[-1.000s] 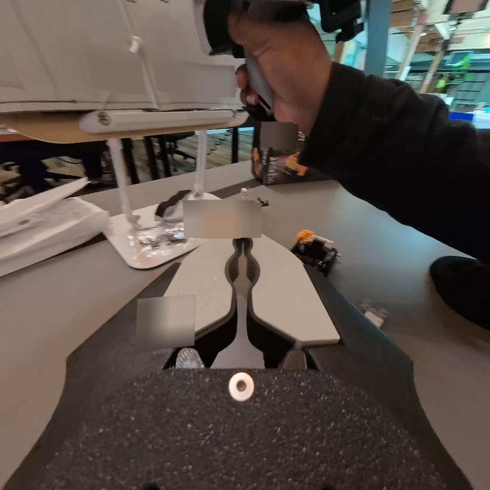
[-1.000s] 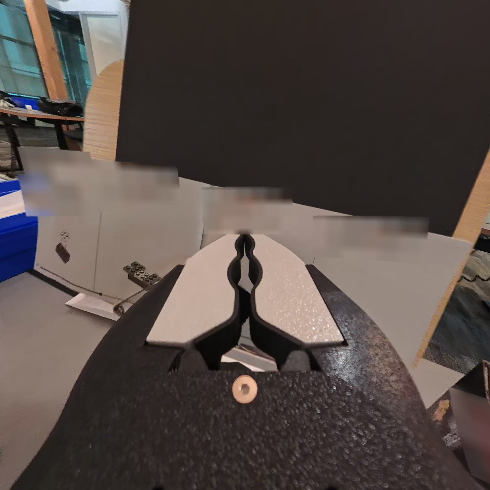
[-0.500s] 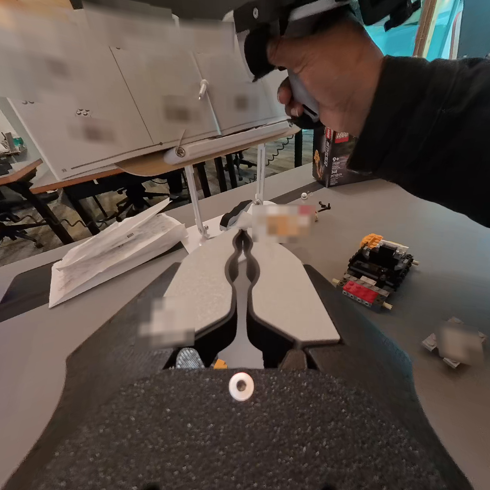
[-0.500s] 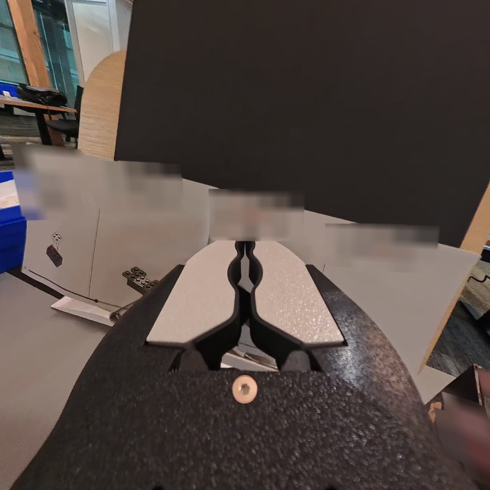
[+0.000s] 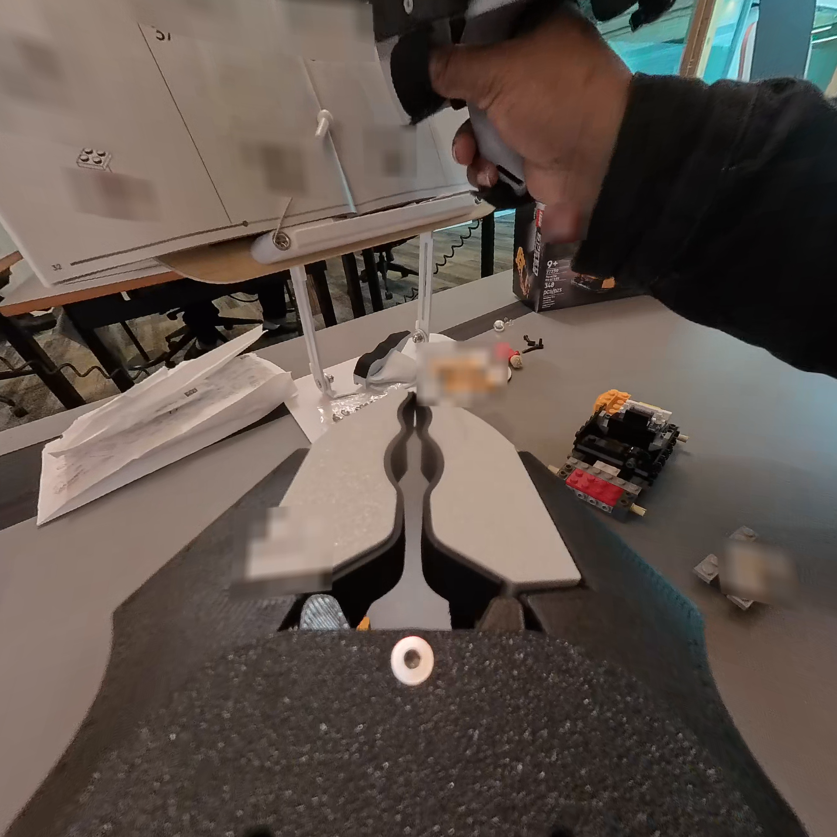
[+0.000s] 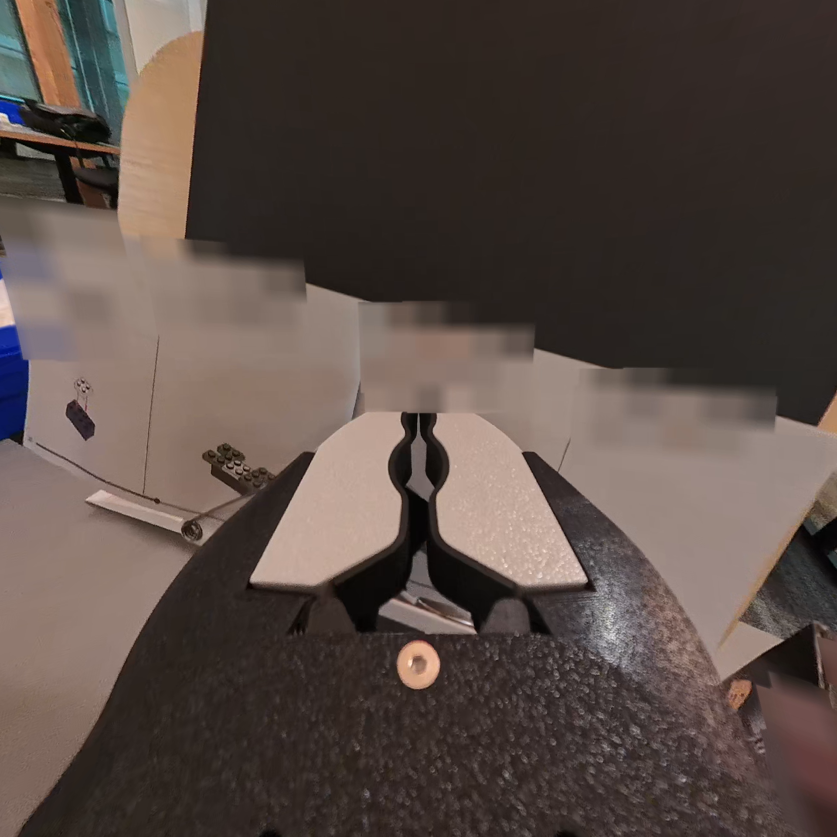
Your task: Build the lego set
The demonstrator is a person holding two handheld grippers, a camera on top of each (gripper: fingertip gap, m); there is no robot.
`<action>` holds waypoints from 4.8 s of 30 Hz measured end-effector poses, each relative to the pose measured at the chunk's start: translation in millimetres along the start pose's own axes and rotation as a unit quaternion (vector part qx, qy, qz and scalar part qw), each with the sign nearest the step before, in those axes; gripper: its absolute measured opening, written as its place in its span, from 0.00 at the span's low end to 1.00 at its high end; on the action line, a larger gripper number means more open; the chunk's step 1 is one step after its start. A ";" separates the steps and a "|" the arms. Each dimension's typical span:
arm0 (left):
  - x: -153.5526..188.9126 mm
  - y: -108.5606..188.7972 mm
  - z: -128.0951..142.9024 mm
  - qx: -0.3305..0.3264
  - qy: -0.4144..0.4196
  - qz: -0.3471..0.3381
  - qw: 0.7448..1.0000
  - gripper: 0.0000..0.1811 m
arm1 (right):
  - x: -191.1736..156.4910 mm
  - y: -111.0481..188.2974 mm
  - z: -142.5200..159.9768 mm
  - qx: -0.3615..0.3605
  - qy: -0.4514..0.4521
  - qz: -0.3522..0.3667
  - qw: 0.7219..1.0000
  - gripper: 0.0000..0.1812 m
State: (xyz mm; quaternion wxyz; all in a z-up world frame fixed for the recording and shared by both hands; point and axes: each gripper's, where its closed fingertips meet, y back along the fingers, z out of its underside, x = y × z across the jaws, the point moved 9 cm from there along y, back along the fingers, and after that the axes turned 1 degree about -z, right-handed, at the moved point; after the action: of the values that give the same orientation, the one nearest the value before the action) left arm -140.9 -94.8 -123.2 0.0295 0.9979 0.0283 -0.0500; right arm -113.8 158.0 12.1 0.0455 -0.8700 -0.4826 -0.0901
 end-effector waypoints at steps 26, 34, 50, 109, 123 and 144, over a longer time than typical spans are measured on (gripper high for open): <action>1.6 -3.3 4.7 -0.016 0.013 0.019 1.000 0.00 | -1.0 22.2 64.7 -0.034 -0.013 0.004 0.999 0.01; -1.0 -1.8 3.1 -0.009 0.017 0.006 1.000 0.00 | 2.2 23.4 65.0 -0.032 -0.015 0.009 0.999 0.01; 0.1 -3.3 5.4 -0.018 0.020 0.014 1.000 0.00 | 4.0 19.9 55.7 -0.022 -0.001 0.011 1.000 0.01; -247.4 186.0 70.1 -0.691 0.057 -0.017 0.720 0.08 | 11.2 209.8 153.2 -0.120 -0.087 -0.143 0.978 0.00; -251.1 187.5 73.6 -0.698 0.044 -0.044 0.713 0.10 | 8.9 210.3 152.4 -0.121 -0.096 -0.161 0.975 0.00; -244.1 185.9 74.8 -0.692 0.005 -0.002 0.722 0.14 | 9.6 209.6 154.6 -0.125 -0.106 -0.173 0.971 0.00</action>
State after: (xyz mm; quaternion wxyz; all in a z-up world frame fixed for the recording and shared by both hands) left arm -379.7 -297.7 -162.4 0.7119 0.6999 0.0568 -0.0119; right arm 86.3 80.5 -135.8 -0.1313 -0.7767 -0.6128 -0.0635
